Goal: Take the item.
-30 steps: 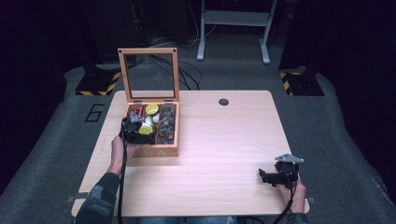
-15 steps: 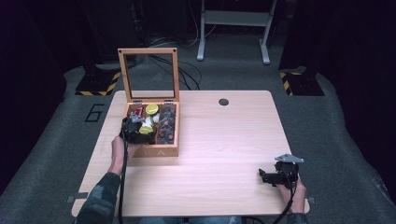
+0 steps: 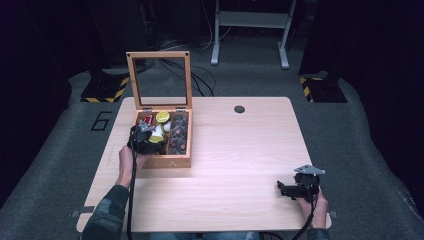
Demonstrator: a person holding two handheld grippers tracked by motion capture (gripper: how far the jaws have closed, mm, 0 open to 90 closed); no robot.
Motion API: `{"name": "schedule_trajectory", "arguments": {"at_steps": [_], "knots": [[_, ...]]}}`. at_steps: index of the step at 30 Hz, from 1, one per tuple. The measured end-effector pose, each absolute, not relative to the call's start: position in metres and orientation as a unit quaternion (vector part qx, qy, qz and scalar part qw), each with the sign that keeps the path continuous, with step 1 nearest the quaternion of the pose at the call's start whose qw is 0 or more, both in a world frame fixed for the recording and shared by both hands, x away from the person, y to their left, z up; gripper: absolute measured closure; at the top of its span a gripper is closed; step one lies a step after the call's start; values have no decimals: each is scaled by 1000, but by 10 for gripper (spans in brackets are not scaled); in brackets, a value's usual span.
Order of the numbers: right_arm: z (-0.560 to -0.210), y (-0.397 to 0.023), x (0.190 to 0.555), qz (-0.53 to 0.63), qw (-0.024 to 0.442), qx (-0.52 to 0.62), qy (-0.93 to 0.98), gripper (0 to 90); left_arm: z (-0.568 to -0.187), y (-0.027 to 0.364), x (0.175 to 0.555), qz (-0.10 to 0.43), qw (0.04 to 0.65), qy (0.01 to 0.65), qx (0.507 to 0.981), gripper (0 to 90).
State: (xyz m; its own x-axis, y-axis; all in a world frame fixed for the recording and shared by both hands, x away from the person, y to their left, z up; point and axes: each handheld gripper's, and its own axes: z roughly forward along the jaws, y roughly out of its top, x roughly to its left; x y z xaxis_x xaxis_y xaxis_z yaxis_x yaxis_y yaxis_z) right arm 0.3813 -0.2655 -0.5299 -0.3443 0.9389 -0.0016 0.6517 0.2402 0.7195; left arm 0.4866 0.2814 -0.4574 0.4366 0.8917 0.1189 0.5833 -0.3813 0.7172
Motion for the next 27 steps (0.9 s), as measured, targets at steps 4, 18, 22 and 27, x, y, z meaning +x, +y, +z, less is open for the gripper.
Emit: {"name": "schedule_trajectory", "arguments": {"at_steps": [4, 18, 22, 27], "knots": [[-530, -265, 381, 321, 225, 527, 754, 0, -458, 278, 487, 258, 290, 468, 794, 341], [-530, -266, 381, 320, 225, 525, 756, 0, -461, 283, 486, 243, 287, 481, 792, 375], [-530, -265, 381, 321, 225, 527, 754, 0, -461, 282, 485, 247, 292, 482, 788, 396], [-530, -265, 381, 321, 225, 527, 754, 0, -460, 283, 484, 250, 306, 483, 781, 406]]}}
